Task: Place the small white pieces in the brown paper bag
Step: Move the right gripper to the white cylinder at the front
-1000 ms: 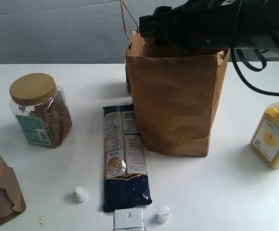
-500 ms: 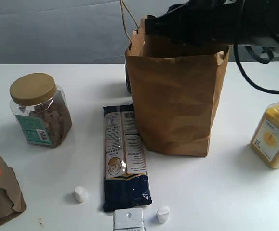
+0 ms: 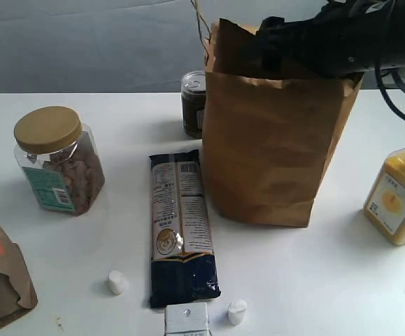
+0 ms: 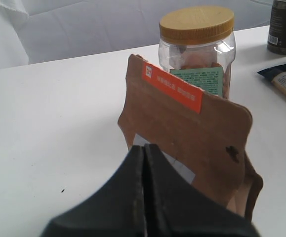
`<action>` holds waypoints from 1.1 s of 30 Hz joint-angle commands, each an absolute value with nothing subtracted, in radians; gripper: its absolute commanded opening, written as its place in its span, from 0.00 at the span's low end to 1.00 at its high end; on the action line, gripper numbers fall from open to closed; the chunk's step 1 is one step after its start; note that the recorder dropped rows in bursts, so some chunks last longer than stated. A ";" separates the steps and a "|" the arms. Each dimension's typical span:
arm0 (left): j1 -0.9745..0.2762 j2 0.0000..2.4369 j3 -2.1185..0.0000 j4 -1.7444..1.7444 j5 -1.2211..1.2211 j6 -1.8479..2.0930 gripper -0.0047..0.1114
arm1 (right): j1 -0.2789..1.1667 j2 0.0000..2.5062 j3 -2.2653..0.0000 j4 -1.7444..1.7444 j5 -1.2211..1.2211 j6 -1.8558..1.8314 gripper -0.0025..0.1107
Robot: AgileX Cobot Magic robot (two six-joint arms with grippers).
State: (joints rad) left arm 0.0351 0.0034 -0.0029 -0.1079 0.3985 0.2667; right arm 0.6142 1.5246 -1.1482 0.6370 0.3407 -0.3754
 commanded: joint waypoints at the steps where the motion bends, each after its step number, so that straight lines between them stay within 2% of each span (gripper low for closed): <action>1: 0.031 0.000 0.000 -0.117 0.392 0.265 0.04 | 0.607 1.512 -1.161 0.650 0.347 -0.374 0.78; 6: 0.031 0.000 0.000 -0.117 0.392 0.265 0.04 | 0.607 1.438 -1.166 0.702 0.354 -0.381 0.78; 12: 0.031 0.000 0.000 -0.117 0.392 0.265 0.04 | 0.607 1.334 -1.166 0.699 0.522 -0.394 0.71; 18: 0.031 0.000 0.000 -0.117 0.392 0.265 0.04 | 0.609 1.225 -1.162 0.711 0.755 -0.421 0.42; 21: 0.031 0.000 0.000 -0.117 0.392 0.265 0.04 | 0.609 1.158 -1.117 0.802 0.826 -0.466 0.34; 29: 0.031 0.000 0.000 -0.117 0.392 0.265 0.04 | 0.609 1.064 -0.887 0.844 0.974 -0.471 0.34; 33: 0.031 0.000 0.000 -0.117 0.392 0.265 0.04 | 0.609 1.064 -0.750 0.844 0.938 -0.471 0.37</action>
State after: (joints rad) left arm 0.0351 0.0034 -0.0029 -0.1079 0.3985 0.2667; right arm 0.6142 1.0698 -0.8246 0.8370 0.9618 -0.4618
